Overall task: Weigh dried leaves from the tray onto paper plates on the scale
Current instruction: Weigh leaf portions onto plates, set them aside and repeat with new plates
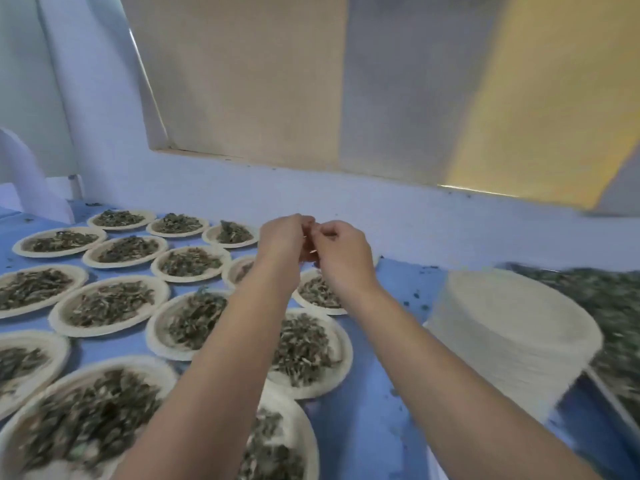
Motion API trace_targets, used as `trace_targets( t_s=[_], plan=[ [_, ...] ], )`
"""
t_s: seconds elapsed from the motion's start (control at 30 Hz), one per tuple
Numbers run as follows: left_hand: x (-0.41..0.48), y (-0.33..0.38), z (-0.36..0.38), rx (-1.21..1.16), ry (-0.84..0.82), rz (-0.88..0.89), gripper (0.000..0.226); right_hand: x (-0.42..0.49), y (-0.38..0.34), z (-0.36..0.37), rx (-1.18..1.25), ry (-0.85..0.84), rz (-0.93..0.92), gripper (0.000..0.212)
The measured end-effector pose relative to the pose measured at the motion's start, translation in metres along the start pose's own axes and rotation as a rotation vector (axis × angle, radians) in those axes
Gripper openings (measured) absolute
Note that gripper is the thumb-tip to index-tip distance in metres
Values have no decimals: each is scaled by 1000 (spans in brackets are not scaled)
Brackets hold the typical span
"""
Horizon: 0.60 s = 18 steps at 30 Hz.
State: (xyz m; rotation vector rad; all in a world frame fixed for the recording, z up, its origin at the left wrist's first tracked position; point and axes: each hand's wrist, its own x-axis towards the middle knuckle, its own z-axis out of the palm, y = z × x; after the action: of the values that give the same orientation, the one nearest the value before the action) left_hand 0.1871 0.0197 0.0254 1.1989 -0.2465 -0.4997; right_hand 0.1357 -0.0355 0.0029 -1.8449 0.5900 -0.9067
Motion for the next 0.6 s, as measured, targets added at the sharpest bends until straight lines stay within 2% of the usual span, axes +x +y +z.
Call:
trace_targets(
  t_s=[0.1, 0.3, 0.4, 0.6],
  plan=[
    [-46, -23, 43, 13, -63, 23, 23, -33, 5, -64, -47, 70, -39, 13],
    [-115, -68, 96, -19, -108, -18, 14, -83, 23, -168, -490, 225, -218, 17],
    [-137, -83, 100, -62, -96, -21, 15, -93, 37, -202, -795, 163, -216, 25],
    [-144, -94, 91, -71, -30, -8, 20, -104, 49, -211, -981, 34, -195, 29]
  ],
)
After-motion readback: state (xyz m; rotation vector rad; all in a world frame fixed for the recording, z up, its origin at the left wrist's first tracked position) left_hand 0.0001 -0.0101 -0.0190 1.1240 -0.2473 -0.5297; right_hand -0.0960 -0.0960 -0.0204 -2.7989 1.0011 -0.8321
